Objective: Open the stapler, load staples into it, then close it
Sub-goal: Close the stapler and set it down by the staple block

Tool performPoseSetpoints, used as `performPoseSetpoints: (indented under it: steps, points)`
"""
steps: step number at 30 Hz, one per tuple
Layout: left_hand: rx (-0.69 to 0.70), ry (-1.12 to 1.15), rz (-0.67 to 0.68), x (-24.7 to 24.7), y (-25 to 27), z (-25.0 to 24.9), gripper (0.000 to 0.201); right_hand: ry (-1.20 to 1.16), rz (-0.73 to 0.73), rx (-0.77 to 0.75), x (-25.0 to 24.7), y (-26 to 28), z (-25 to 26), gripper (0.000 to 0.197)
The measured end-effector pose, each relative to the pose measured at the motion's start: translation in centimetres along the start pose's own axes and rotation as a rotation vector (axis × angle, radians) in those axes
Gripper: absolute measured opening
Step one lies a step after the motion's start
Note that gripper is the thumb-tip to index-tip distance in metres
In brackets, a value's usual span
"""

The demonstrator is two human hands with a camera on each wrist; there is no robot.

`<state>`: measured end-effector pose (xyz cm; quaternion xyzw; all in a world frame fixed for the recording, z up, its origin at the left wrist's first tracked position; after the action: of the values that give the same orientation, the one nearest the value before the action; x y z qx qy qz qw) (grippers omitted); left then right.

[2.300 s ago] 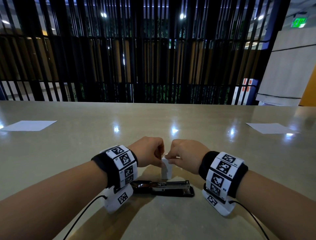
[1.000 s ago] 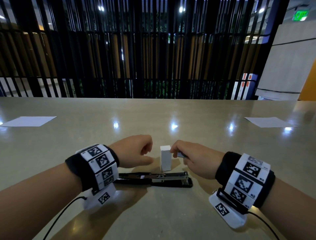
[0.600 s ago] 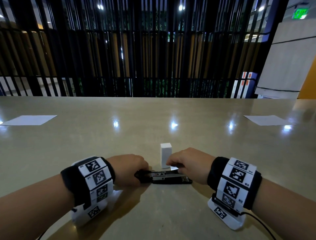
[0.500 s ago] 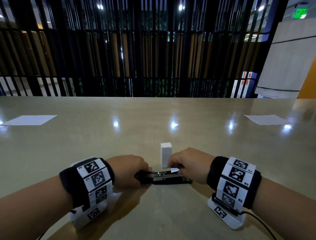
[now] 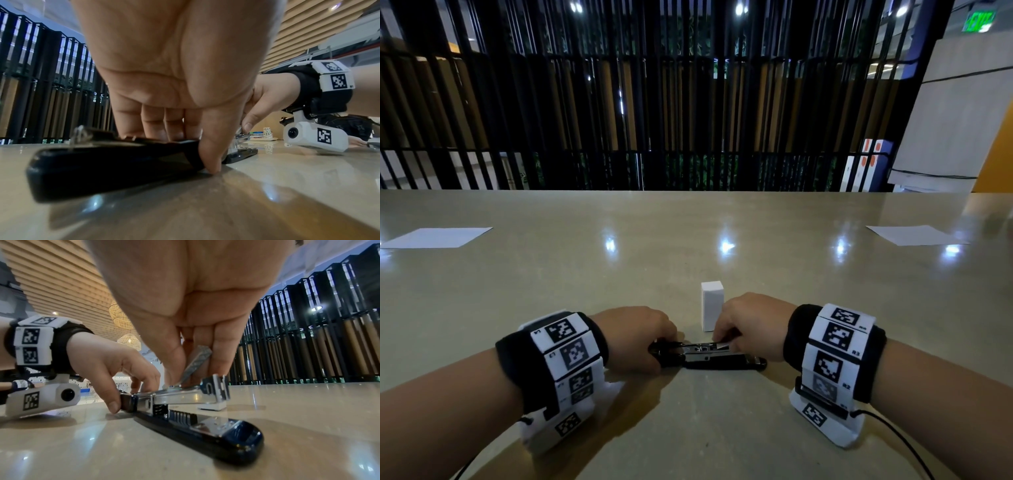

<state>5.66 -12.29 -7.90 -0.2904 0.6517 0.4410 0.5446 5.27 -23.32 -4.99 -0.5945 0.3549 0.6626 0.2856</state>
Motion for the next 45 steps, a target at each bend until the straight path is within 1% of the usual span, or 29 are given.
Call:
performPoseSetpoints:
  steps: [3, 10, 16, 20, 24, 28, 32, 35, 38, 40, 41, 43, 45]
  points:
    - [-0.005, 0.006, 0.003, 0.0, 0.0, 0.0, 0.036, -0.04, -0.006, 0.003, -0.3, 0.2, -0.2, 0.033]
    - [-0.01, 0.027, -0.006, 0.1, -0.2, 0.2, 0.036, -0.041, 0.008, 0.003, 0.1, 0.1, -0.1, 0.031]
    - [0.0, 0.026, -0.013, 0.1, -0.2, 0.3, 0.037, -0.08, 0.005, 0.033, 0.1, 0.1, -0.4, 0.029]
    - [0.003, 0.013, -0.016, 0.1, -0.2, 0.2, 0.038, -0.049, 0.023, 0.038, 0.1, 0.5, -0.7, 0.023]
    - [0.002, 0.009, -0.027, 0.1, -0.2, 0.4, 0.037, 0.01, 0.055, 0.026, 0.4, 1.2, -0.7, 0.032]
    - [-0.003, 0.001, -0.01, 0.2, -0.2, 0.5, 0.039, 0.051, 0.069, 0.046, 0.4, 1.6, -1.3, 0.031]
    - [-0.007, -0.005, 0.001, 0.2, 0.0, 0.5, 0.038, 0.042, 0.058, 0.063, 0.3, 2.0, -1.8, 0.029]
    - [-0.062, -0.042, 0.051, 0.4, 0.7, 1.9, 0.038, 0.015, 0.03, 0.08, 0.3, 2.1, -2.2, 0.026]
    - [-0.151, -0.051, 0.085, 0.4, 2.0, 4.4, 0.034, -0.002, 0.033, 0.1, 0.5, 2.1, -2.4, 0.033]
    - [-0.162, -0.02, 0.059, -0.3, 2.8, 5.2, 0.03, 0.017, 0.046, 0.093, 0.6, 2.1, -2.3, 0.03]
    - [-0.152, -0.007, 0.025, -1.1, 3.1, 5.3, 0.027, 0.019, 0.051, 0.088, 0.6, 2.2, -2.2, 0.028]
    - [-0.115, 0.039, -0.087, -3.2, 3.7, 4.7, 0.018, 0.01, 0.065, 0.088, 0.6, 2.2, -2.2, 0.029]
    - [-0.071, 0.145, -0.216, -5.5, 4.2, 3.8, 0.016, 0.013, 0.073, 0.093, 0.6, 2.2, -2.2, 0.03]
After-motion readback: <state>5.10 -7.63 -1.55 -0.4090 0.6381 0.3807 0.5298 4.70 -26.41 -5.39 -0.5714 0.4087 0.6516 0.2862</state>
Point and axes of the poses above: each hand's wrist, its own y-axis away from the middle knuckle, its own x-axis out of the palm, z = x × y, the point moved 9 cm from there along -y, towards the middle knuckle, and after that the axes turned 2 degrees about y, right-handed, at the moved point
